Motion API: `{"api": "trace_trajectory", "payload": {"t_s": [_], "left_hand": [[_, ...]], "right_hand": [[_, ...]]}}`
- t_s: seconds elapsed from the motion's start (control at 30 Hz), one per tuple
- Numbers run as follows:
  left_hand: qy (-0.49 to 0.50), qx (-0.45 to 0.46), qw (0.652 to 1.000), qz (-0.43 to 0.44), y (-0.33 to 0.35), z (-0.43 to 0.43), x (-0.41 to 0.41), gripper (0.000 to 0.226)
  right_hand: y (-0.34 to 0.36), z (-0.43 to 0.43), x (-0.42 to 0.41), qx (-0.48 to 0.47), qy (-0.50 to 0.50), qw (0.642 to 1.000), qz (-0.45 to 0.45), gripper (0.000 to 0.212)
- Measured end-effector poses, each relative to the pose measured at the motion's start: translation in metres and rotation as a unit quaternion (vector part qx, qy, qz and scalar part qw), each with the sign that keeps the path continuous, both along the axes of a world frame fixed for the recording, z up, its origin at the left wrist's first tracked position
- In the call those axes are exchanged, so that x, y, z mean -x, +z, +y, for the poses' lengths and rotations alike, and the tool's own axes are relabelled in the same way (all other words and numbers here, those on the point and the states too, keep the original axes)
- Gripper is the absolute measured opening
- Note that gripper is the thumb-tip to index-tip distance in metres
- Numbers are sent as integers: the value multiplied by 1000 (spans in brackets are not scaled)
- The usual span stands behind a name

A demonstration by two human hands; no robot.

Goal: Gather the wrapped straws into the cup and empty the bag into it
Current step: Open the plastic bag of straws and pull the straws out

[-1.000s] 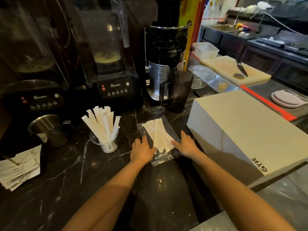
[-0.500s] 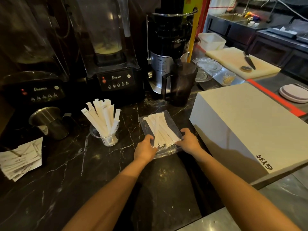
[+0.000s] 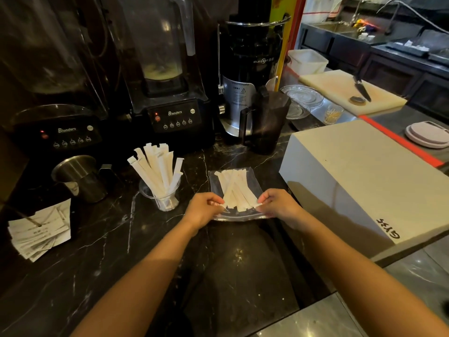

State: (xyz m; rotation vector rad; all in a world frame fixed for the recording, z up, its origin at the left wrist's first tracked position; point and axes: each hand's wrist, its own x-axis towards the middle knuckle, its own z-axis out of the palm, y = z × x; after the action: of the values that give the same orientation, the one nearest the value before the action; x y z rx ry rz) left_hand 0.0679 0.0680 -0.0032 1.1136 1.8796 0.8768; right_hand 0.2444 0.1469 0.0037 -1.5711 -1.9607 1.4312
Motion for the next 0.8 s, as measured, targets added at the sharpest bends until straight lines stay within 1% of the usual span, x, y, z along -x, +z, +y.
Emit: {"api": "trace_trajectory", "payload": {"t_s": [0.1, 0.23, 0.37, 0.53, 0.7, 0.8], "left_hand": [[15, -34, 999, -15, 14, -4, 7, 20], [17, -65, 997, -42, 32, -9, 12, 24], [9, -80, 993, -84, 45, -11, 13, 28], [29, -97, 987, -128, 55, -12, 18, 33], [59, -113, 979, -158, 67, -11, 21, 26], [56, -120, 973, -190, 78, -11, 21, 11]], "right_hand": [[15, -4, 2, 2, 2, 1000, 23, 14], [34, -11, 4, -25, -15, 998, 47, 4], [49, -17, 3, -51, -34, 995, 75, 12], [65, -24, 3, -70, -45, 993, 84, 14], [81, -32, 2, -86, -38, 992, 79, 13], [87, -37, 1, -110, -15, 991, 74, 11]]}}
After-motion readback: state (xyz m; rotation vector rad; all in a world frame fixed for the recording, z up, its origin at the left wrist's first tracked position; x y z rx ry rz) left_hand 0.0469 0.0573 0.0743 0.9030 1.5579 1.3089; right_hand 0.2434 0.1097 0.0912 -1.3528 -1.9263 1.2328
